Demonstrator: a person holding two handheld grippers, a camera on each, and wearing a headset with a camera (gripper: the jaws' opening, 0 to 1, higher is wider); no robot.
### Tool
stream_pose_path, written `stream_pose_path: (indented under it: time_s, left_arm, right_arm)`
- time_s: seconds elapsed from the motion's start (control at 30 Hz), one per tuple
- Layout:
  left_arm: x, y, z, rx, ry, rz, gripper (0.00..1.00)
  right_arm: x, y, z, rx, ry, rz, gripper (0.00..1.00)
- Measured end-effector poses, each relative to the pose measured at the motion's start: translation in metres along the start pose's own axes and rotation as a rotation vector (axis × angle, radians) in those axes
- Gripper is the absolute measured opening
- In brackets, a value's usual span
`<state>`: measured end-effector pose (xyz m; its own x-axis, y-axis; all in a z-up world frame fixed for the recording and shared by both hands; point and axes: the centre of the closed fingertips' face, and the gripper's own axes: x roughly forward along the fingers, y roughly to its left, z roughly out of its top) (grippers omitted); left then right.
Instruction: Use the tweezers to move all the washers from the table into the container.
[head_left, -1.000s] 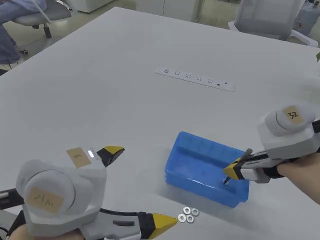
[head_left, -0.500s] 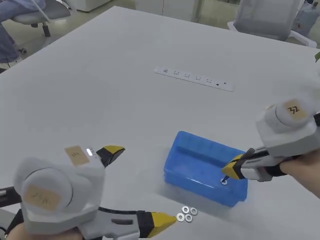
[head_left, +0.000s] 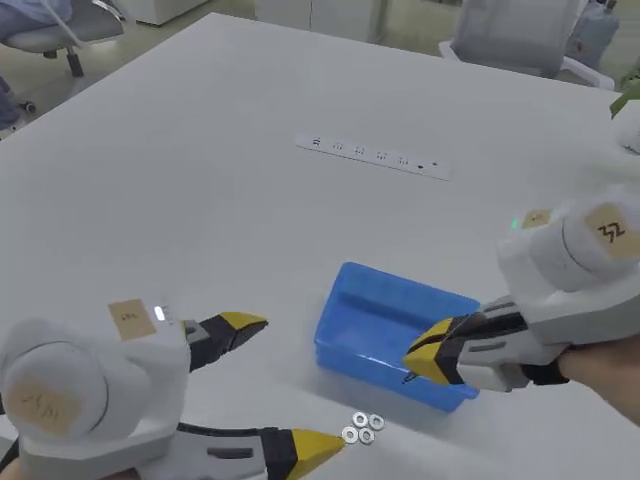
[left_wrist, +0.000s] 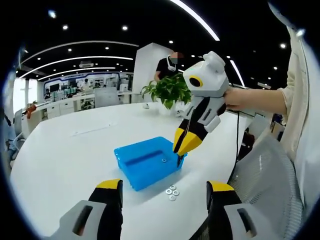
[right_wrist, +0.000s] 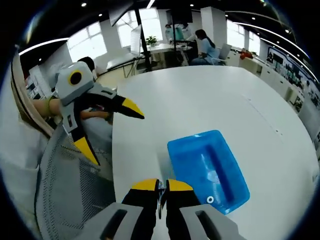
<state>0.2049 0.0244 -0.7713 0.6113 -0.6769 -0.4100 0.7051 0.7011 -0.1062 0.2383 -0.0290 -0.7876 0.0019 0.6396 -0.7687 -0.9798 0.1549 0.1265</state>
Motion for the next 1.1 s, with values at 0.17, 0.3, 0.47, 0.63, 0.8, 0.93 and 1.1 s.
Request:
stream_pose_path:
  time_s: [0.17, 0.3, 0.47, 0.63, 0.8, 0.93, 1.1]
  left_arm:
    - [0.002, -0.016, 0.011, 0.048, 0.008, -0.093, 0.45]
    - [0.007, -0.031, 0.027, 0.098, 0.009, -0.188, 0.3]
    - [0.016, -0.05, 0.049, 0.083, -0.029, -0.288, 0.21]
    - [0.031, -0.068, 0.05, 0.157, 0.008, -0.353, 0.13]
    - [0.041, -0.078, 0.05, 0.202, 0.022, -0.387, 0.06]
    - [0.043, -0.079, 0.044, 0.213, 0.053, -0.396, 0.0]
    - [0.042, -0.074, 0.038, 0.243, 0.086, -0.393, 0.0]
  right_arm:
    - [0.013, 0.023, -0.012, -0.068, 0.027, 0.067, 0.02]
    - [0.022, 0.038, -0.021, -0.127, 0.054, 0.106, 0.02]
    - [0.028, 0.051, -0.023, -0.151, 0.049, 0.134, 0.02]
    - [0.028, 0.053, -0.021, -0.158, 0.042, 0.129, 0.02]
    - [0.028, 0.051, -0.024, -0.176, 0.053, 0.111, 0.02]
    - [0.028, 0.052, -0.025, -0.181, 0.053, 0.115, 0.02]
    - [0.033, 0.049, -0.028, -0.187, 0.044, 0.102, 0.03]
